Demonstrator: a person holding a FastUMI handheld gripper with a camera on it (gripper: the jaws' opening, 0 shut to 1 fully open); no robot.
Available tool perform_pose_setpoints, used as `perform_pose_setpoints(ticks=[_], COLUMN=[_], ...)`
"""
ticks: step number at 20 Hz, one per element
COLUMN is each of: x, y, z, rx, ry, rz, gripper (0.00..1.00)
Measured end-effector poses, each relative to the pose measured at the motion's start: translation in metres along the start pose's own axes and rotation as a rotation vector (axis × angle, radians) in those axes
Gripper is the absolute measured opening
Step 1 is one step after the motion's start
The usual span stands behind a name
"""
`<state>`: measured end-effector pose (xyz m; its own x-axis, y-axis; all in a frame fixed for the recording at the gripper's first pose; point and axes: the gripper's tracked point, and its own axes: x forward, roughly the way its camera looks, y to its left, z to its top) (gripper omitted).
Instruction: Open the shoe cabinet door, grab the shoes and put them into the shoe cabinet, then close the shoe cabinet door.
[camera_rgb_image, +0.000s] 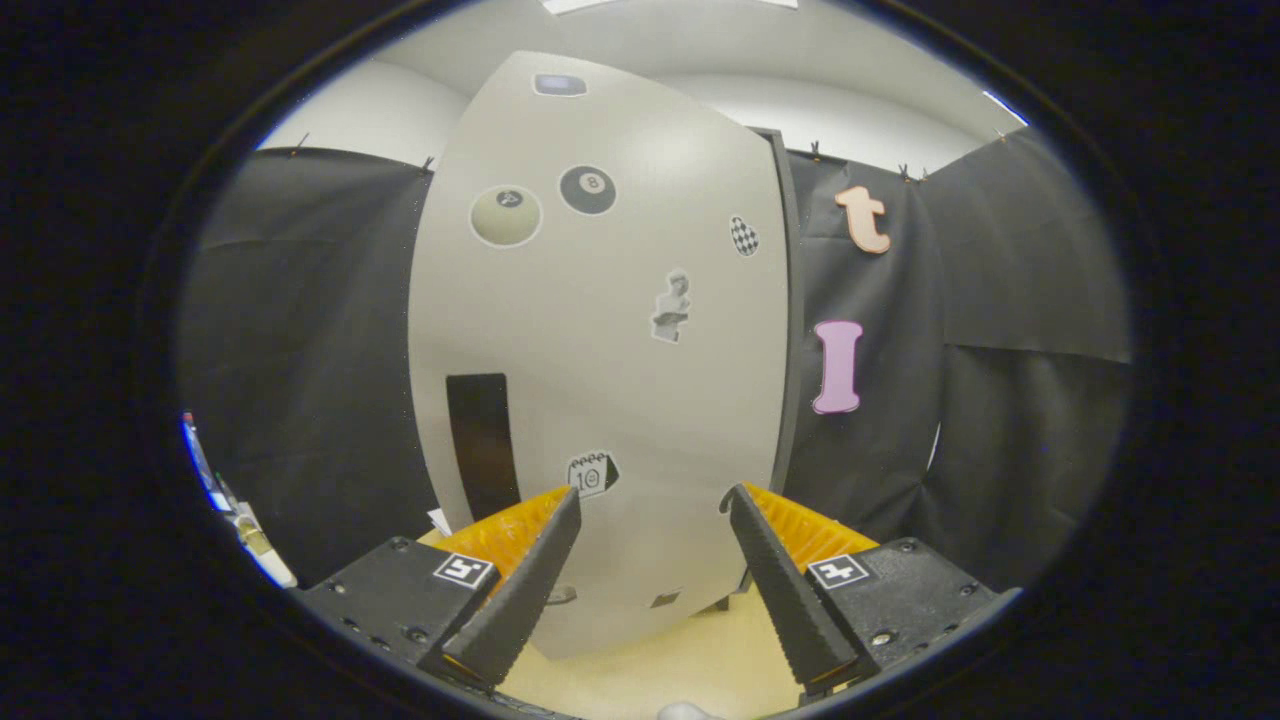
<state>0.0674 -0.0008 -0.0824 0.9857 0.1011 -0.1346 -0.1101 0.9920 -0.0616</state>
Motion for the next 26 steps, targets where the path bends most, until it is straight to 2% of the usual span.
perform_pose_setpoints(ticks=[9,14,19,26], x=[0.003,-0.011,-0.033,-0.054], y=[0.009,0.016,0.002,0.0], z=[-0.003,0.016,0.036,0.055], rx=[-0.012,-0.015,0.035,0.031], ry=[0.016,-0.001,0.003,-0.03], rz=[0.012,0.034,-0.03,-0.04], gripper=[0.99,0.99,0.99,0.99])
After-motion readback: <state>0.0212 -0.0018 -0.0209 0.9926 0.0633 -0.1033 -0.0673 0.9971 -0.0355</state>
